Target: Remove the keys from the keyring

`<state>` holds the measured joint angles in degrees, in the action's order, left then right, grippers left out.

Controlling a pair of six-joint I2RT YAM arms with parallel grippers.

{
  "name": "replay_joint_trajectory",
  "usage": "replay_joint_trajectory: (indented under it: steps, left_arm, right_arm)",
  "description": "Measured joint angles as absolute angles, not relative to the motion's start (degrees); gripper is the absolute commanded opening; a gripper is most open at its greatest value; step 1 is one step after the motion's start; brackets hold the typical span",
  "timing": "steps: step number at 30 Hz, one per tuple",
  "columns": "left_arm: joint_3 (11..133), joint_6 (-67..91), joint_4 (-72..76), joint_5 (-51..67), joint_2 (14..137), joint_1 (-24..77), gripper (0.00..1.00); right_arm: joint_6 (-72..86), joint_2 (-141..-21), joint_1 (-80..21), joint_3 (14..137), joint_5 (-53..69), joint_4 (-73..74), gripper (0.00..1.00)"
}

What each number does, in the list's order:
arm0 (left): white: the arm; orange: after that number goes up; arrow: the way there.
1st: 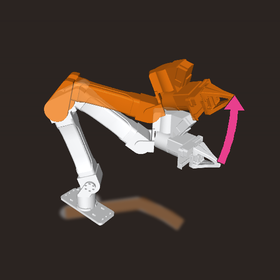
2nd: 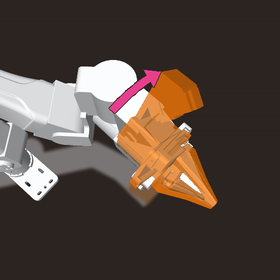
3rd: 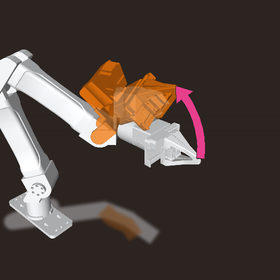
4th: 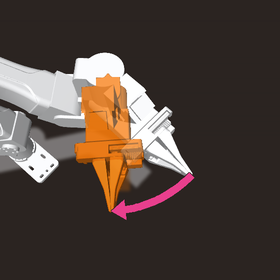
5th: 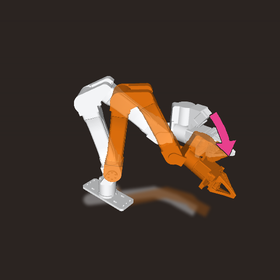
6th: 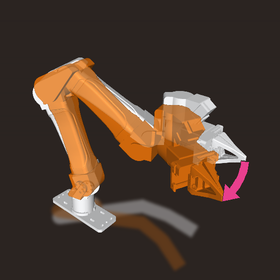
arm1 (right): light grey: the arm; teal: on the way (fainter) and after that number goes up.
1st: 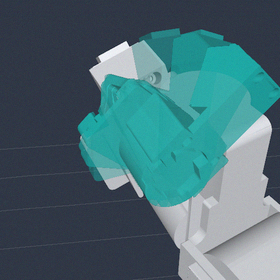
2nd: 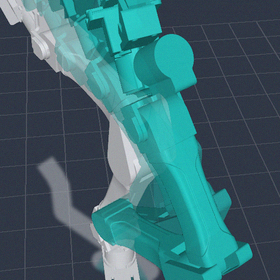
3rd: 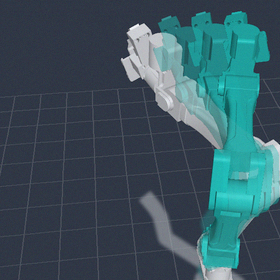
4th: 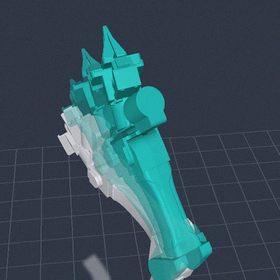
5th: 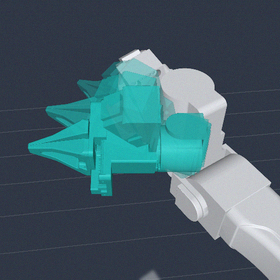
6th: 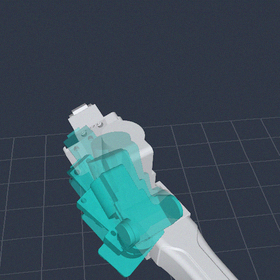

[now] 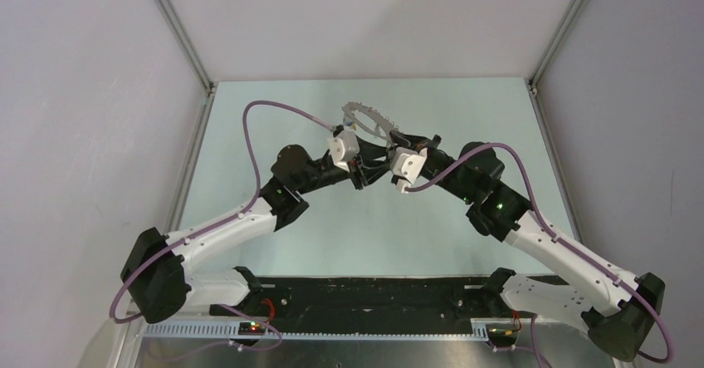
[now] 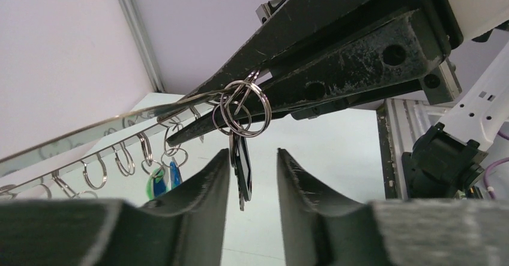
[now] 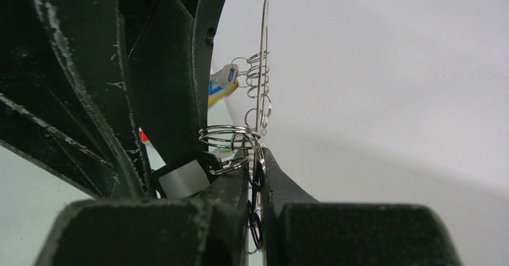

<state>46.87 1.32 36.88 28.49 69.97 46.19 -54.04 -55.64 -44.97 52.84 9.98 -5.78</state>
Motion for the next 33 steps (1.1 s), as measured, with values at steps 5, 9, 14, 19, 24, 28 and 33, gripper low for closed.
replay_joint_trajectory:
  steps: [5,9,14,19,24,28,33]
  left_arm:
    - [46.96,1.21,37.10,27.99,70.08,46.22,0.14]
    - [47.03,1.54,37.12,26.83,70.15,46.22,0.00]
    - [47.64,3.73,34.79,23.07,69.95,46.26,0.00]
    - [53.98,5.13,18.24,17.19,68.88,46.37,0.00]
    - [69.21,1.45,-13.61,11.73,71.07,46.15,0.00]
    - [82.24,-5.43,-34.48,8.19,75.37,46.17,0.00]
    - [90.94,-15.38,-50.37,3.75,78.02,46.39,0.00]
  right_arm:
    - [-53.84,-55.61,-45.08,52.84,9.98,-5.80,0.00]
    - [-53.47,-55.61,-45.15,52.84,9.89,-5.80,0.00]
    - [-51.22,-55.72,-44.75,52.86,7.51,-4.89,0.16]
    - [-43.20,-56.97,-42.19,50.85,3.84,-5.98,0.70]
    - [-34.37,-56.97,-40.58,43.48,4.54,-8.29,0.80]
    - [-28.14,-55.22,-39.64,39.46,9.39,-8.71,0.79]
    - [-23.18,-50.06,-37.26,36.29,18.70,-10.50,0.72]
